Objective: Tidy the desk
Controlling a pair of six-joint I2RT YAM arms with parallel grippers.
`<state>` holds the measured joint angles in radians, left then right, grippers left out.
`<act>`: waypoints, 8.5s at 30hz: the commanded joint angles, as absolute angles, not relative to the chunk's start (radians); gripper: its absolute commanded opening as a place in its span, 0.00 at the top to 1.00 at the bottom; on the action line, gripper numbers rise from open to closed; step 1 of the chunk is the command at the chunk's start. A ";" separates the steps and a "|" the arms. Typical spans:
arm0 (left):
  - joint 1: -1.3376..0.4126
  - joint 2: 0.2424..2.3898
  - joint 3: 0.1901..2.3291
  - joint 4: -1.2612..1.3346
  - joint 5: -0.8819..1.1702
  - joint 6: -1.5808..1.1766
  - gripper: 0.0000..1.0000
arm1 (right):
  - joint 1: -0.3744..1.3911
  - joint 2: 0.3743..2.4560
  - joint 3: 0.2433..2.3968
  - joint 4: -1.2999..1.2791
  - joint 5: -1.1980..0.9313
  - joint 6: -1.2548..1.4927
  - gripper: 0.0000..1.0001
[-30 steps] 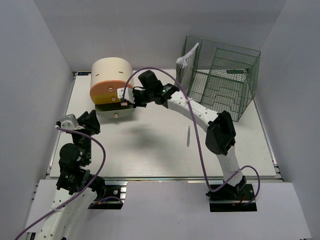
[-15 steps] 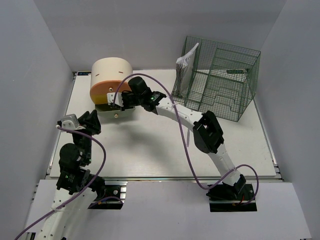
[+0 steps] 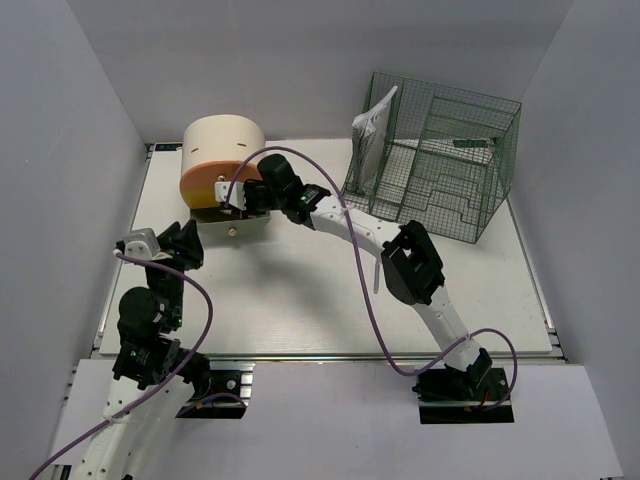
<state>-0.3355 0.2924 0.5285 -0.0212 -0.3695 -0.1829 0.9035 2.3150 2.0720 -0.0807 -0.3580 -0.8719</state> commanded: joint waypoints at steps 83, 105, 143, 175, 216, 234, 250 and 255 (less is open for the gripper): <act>-1.063 2.296 1.809 -0.649 -0.396 -0.595 0.67 | -0.179 0.954 0.891 -0.106 -0.666 0.170 1.00; -0.845 1.672 1.197 -0.500 -0.414 -0.033 1.00 | -0.189 0.979 0.879 -0.097 -0.813 0.127 0.68; -0.264 1.473 1.085 -0.288 0.232 1.014 1.00 | -0.189 0.996 0.871 -0.089 -0.838 0.132 0.68; -0.245 1.296 1.038 -0.219 0.278 0.576 1.00 | -0.187 0.989 0.859 -0.101 -0.977 0.005 0.79; -0.042 1.495 0.971 -0.649 -0.172 -1.463 0.94 | -0.189 0.991 0.847 -0.086 -0.923 -0.021 0.95; -0.011 1.566 0.940 -0.370 -0.120 -1.456 0.80 | -0.187 1.008 0.853 -0.097 -0.914 -0.038 0.95; -0.011 1.563 0.853 -0.175 -0.089 -1.453 0.56 | -0.186 1.008 0.856 -0.103 -0.910 -0.048 0.95; -0.011 1.575 0.836 -0.089 -0.068 -1.451 0.52 | -0.189 1.009 0.859 -0.106 -0.910 -0.051 0.95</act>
<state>-0.0151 1.5822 0.8440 -0.1986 -0.0917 -1.4479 -0.1841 1.0092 0.8524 -0.1234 -0.9142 -0.0345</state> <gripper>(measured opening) 0.468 0.055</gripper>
